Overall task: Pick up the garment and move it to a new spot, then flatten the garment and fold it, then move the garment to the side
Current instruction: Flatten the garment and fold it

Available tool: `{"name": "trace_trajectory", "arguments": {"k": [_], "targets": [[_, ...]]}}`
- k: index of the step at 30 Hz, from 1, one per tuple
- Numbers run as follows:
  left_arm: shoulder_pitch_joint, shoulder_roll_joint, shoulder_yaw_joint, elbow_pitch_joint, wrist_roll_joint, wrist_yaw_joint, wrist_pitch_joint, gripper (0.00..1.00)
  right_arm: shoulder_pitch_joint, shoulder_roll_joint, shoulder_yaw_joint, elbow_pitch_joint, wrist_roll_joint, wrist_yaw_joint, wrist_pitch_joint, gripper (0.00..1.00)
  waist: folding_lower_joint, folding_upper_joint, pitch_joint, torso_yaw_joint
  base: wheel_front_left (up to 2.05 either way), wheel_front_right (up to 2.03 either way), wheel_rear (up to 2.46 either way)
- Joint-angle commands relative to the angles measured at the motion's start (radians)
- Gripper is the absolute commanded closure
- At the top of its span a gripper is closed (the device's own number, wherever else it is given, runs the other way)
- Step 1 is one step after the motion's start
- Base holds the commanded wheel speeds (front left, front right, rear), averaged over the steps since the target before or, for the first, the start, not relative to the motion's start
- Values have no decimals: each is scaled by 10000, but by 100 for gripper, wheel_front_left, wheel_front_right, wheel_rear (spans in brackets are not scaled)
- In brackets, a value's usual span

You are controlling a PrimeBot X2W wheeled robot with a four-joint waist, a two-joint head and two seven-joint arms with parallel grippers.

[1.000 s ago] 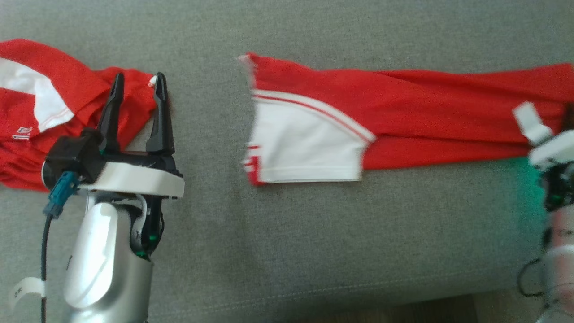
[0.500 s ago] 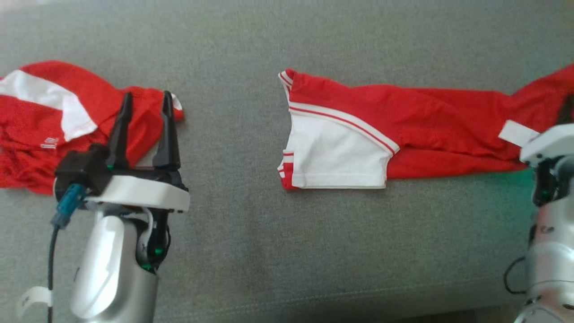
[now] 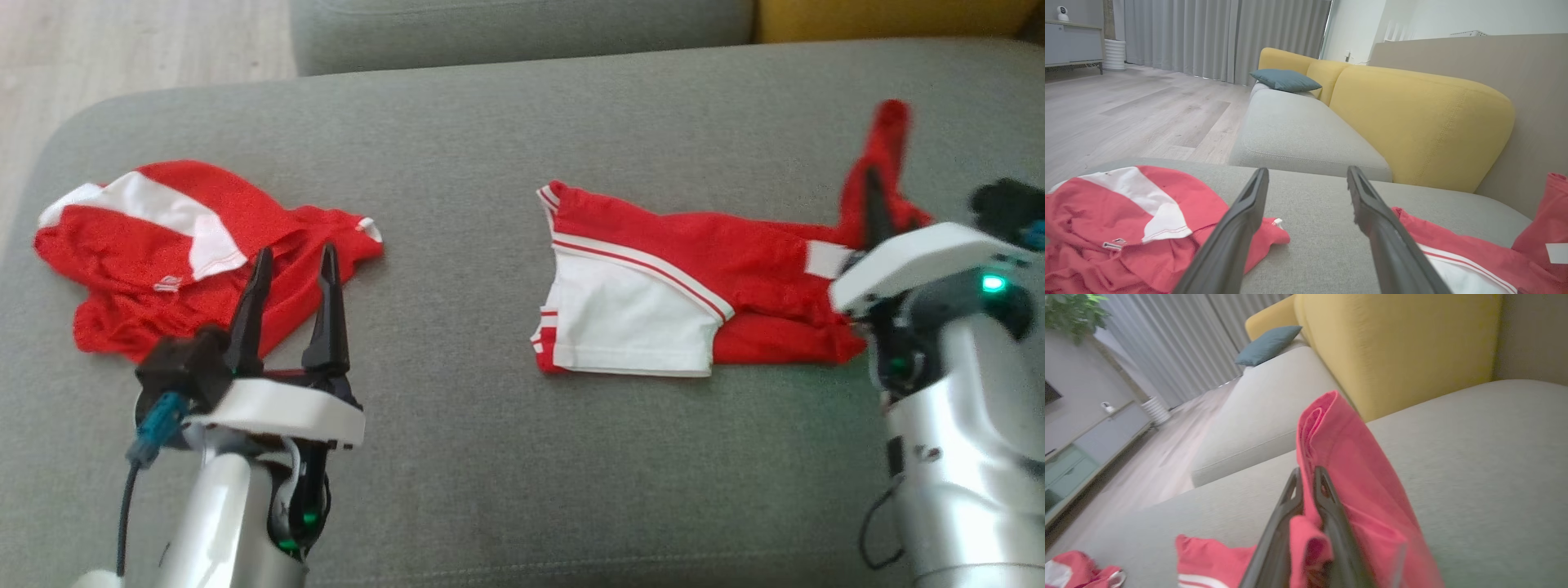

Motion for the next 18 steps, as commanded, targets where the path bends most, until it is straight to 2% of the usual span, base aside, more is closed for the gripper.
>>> {"name": "trace_trajectory", "arguments": {"k": [1, 2, 7, 8, 9, 18], "targets": [[-180, 111, 244, -360, -86, 75, -51, 0, -259, 90, 543, -519, 304, 65, 67, 100, 0, -1, -105, 133, 0, 0, 0], [-122, 111, 232, -379, -118, 113, -51, 0, -84, 91, 1215, -784, 915, 65, 158, 100, 0, -1, -110, 223, 0, 0, 0], [-83, 111, 133, -356, -188, 140, -51, 0, 212, 92, 2718, -974, 2256, 65, -61, 100, 0, -1, -95, 495, 0, 0, 0], [-83, 111, 133, -356, -188, 140, -51, 0, 212, 92, 2718, -974, 2256, 65, -61, 100, 0, -1, -95, 495, 0, 0, 0], [-95, 111, 92, -345, -210, 149, -51, 0, 234, 92, 3310, -861, 2781, 65, -321, 100, 0, -1, -66, 593, 0, 0, 0], [-243, 110, -179, -239, -368, 196, -51, 0, -225, 92, 5840, 894, 5041, 65, -1886, 100, 0, -1, 163, 1113, 0, 0, 0]]}}
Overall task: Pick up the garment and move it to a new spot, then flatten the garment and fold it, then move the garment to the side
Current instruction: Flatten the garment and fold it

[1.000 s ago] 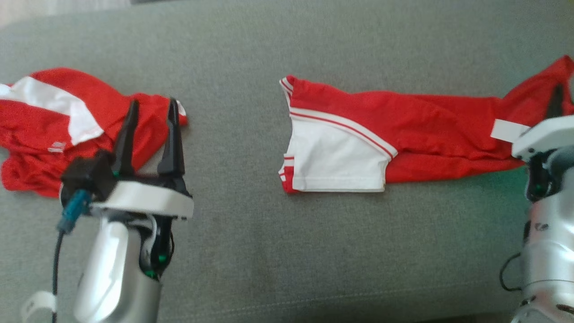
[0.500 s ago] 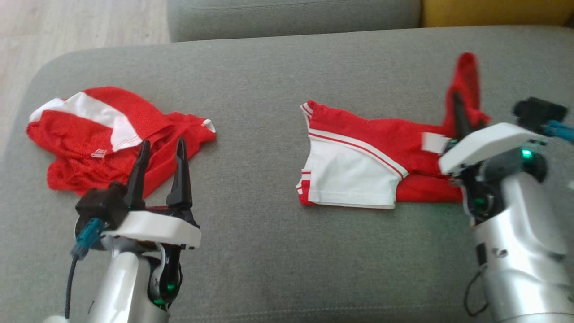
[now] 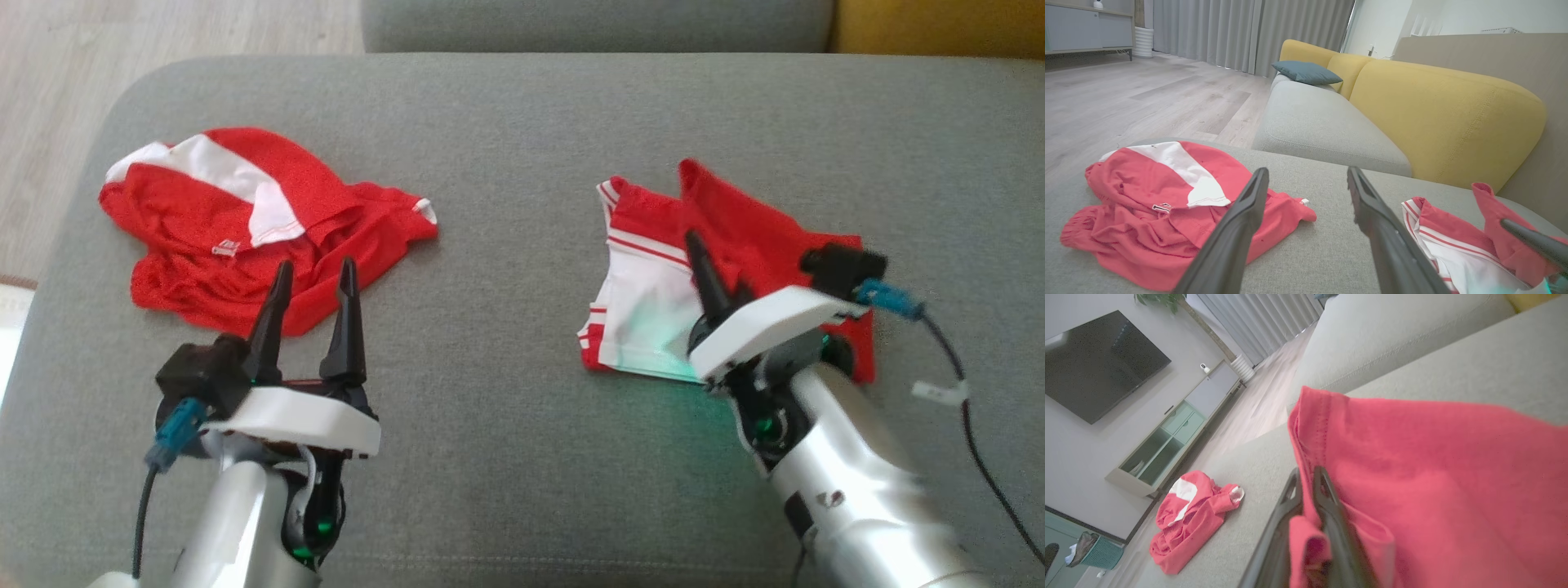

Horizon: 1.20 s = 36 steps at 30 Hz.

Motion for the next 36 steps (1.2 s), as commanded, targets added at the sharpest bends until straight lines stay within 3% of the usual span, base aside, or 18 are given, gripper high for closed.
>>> {"name": "trace_trajectory", "arguments": {"k": [1, 9, 10, 11, 19, 25, 31, 36], "targets": [[-447, 109, 197, -299, -95, 32, -51, 0, -529, 113, 449, -113, 283, 65, -248, 100, 0, -1, 81, 88, 0, 0, 0], [-491, 108, -2, -167, -176, 56, -51, 0, -1319, 114, 2693, 1299, 2400, 65, -1389, 100, 0, -1, 308, 289, 0, 0, 0], [-487, 108, -24, -134, -171, 48, -51, 0, -1410, 114, 2977, 1384, 2622, 65, -1469, 62, 0, -1, 330, 286, 0, 0, 0], [-484, 108, -39, -111, -170, 42, -51, 0, -1478, 114, 3263, 1409, 2878, 65, -1526, 0, 0, -1, 337, 279, 0, 0, 0], [-435, 108, 86, -54, -135, 80, -51, 0, -1979, 114, 5014, 1089, 4301, 65, -1755, 0, 0, -1, 225, -100, 0, 0, 0], [-424, 108, 233, -220, -127, 80, -51, 0, -2365, 114, 3916, 1311, 3195, 65, -1767, 0, 0, -1, 105, -492, 0, 0, 0], [-331, 108, 394, -578, -144, 74, -51, 0, -2066, -180, 1866, 1383, -354, 65, -1769, 0, 0, -1, -107, -1049, 0, 0, 0], [-310, 108, 393, -1031, -198, 40, -51, 0, -1043, -706, -258, -10, -3528, 65, -1770, 0, 0, -1, -201, -1489, 0, 0, 0]]}}
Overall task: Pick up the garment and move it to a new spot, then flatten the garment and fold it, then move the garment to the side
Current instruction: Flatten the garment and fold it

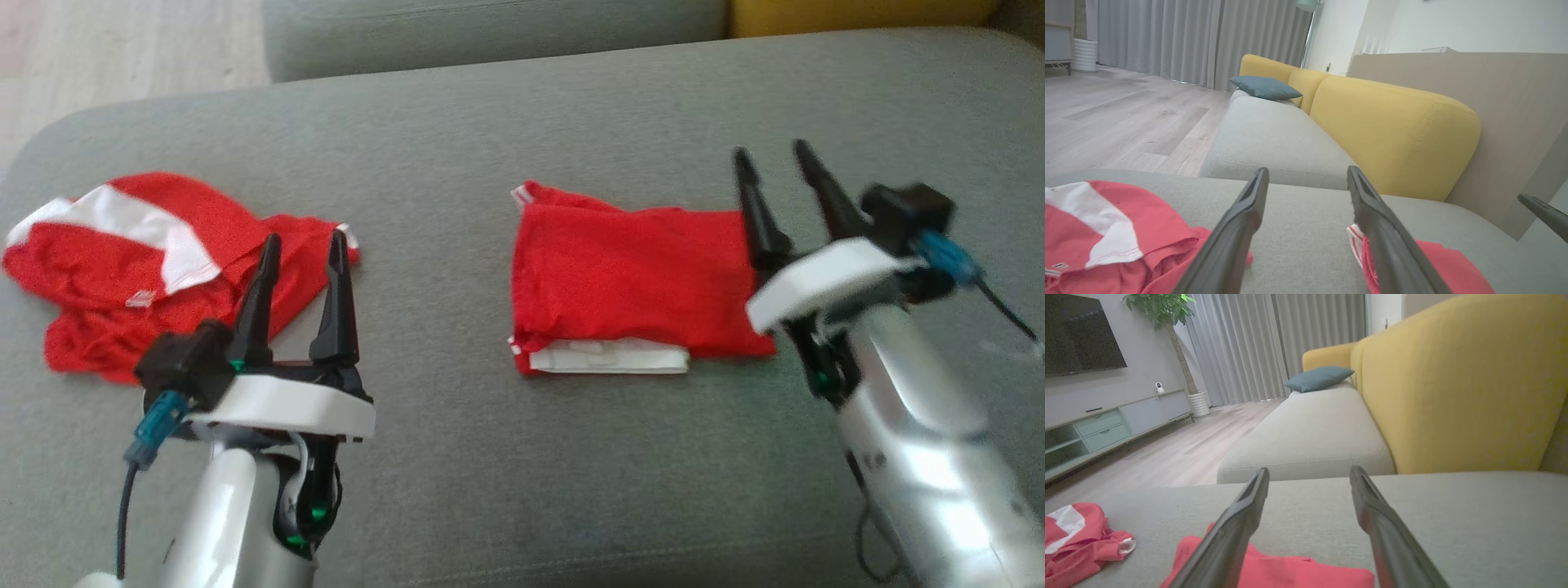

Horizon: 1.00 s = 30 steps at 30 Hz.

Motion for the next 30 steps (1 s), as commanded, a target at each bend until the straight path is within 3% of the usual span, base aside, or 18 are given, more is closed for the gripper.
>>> {"name": "trace_trajectory", "arguments": {"k": [1, 5, 10, 19, 30], "targets": [[-235, 103, 307, -464, -54, 4, -51, 0, 369, 123, -339, -792, -682, 65, -115, 0, 0, -1, -58, -227, 0, 0, 0], [-241, 103, 274, -722, -61, -31, -51, 0, 1734, 226, -1681, -3165, -3019, 65, -115, 0, 0, -1, -83, -498, 0, 0, 0], [-92, 103, 362, -777, -50, -40, -51, 0, 3321, 754, -3002, -4354, -4104, 65, -115, 0, 0, -1, -146, -769, 0, 0, 0], [365, 102, 425, -704, 141, -150, -51, 0, 4562, 937, -3552, -5101, -3926, 65, -116, 0, 0, -1, -127, -967, 0, 0, 0], [432, 102, 324, -821, 234, -190, -51, 0, 4699, 941, -3537, -5150, -3680, 65, -116, 0, 0, -1, -59, -858, 0, 0, 0]]}}
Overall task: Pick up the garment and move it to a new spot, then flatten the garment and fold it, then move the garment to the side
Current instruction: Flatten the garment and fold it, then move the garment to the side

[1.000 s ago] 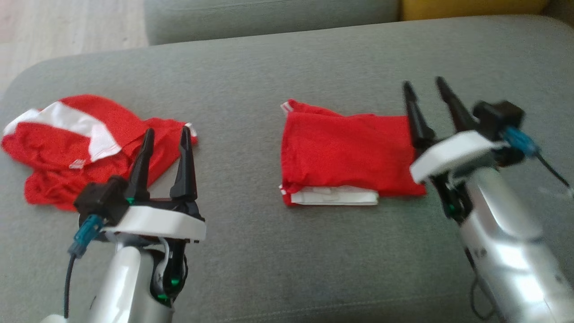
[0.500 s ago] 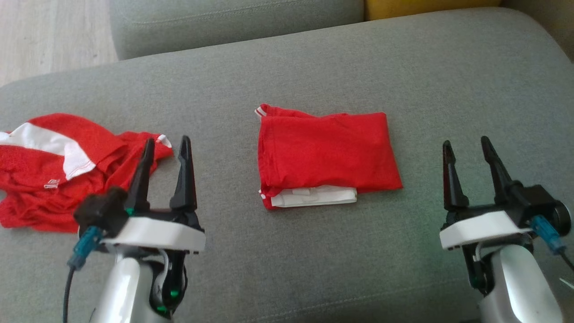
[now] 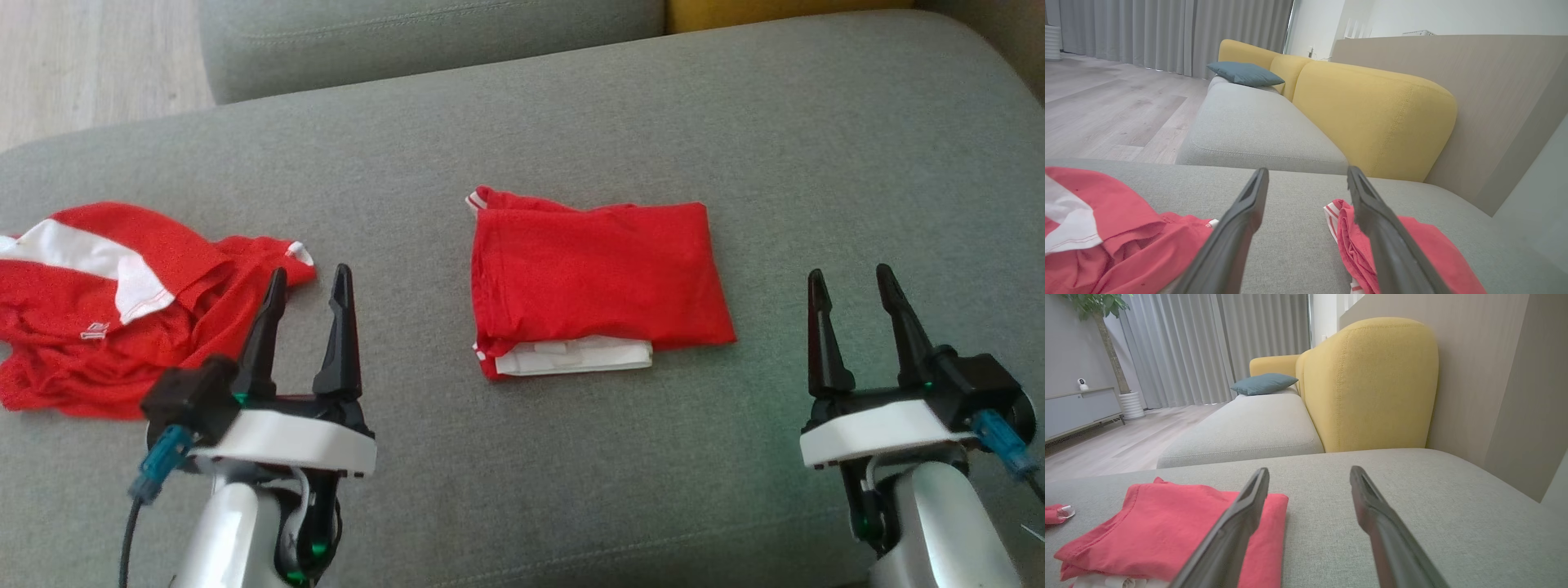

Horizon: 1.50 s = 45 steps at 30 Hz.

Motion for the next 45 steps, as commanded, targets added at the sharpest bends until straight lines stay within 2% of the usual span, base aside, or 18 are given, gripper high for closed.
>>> {"name": "trace_trajectory", "arguments": {"k": [1, 11, 16, 22, 30, 31, 34, 38, 39, 42, 45], "targets": [[-333, 101, 269, -417, 126, -46, -51, 0, -230, -14, 231, -319, 92, 65, -64, 0, 0, -1, 41, 53, 0, 0, 0], [-658, 101, 37, -400, 279, -181, -51, 0, -1085, -13, 347, 760, 852, 65, -64, 0, 0, -1, 813, 504, 0, 0, 0], [-1022, 101, -86, -354, 299, -254, -51, 0, -2112, -13, 622, 2285, 1467, 65, 62, 0, 0, -1, 1458, 1018, 0, 0, 0], [-1256, 101, -151, -342, 260, -252, -51, 0, -3042, -13, 190, 4051, 1606, 65, 289, 0, 0, -1, 1842, 1478, 0, 0, 0], [-1418, 100, -39, -381, 285, -250, -51, 0, -3930, -13, 349, 5897, 1920, 65, 235, 0, 0, -1, 2113, 1633, 0, 0, 0], [-1426, 100, -9, -386, 295, -246, -51, 0, -4009, -13, 468, 6054, 1921, 65, 216, 100, 0, -1, 2117, 1603, 0, 0, 0], [-1426, 100, 24, -374, 292, -237, -51, 0, -4200, -13, 446, 6437, 1318, 65, 103, 100, 0, -1, 2031, 1458, 0, 0, 0], [-1417, 100, 4, -382, 242, -219, -51, 0, -4460, -90, -235, 6408, 227, 65, -11, 100, 0, -1, 1890, 1235, 0, 0, 0], [-1403, 100, 29, -399, 219, -198, -51, 0, -4551, -266, -537, 6179, -339, 65, -34, 100, 0, -1, 1870, 1112, 0, 0, 0], [-1412, 100, 98, -441, 222, -196, -51, 0, -4700, -764, -847, 5779, -1085, 65, -46, 100, 0, -1, 1970, 908, 0, 0, 0], [-1455, 100, 202, -466, 285, -238, -51, 0, -4915, -1555, -988, 5410, -1844, 65, -47, 100, 0, -1, 2158, 695, 0, 0, 0]]}}
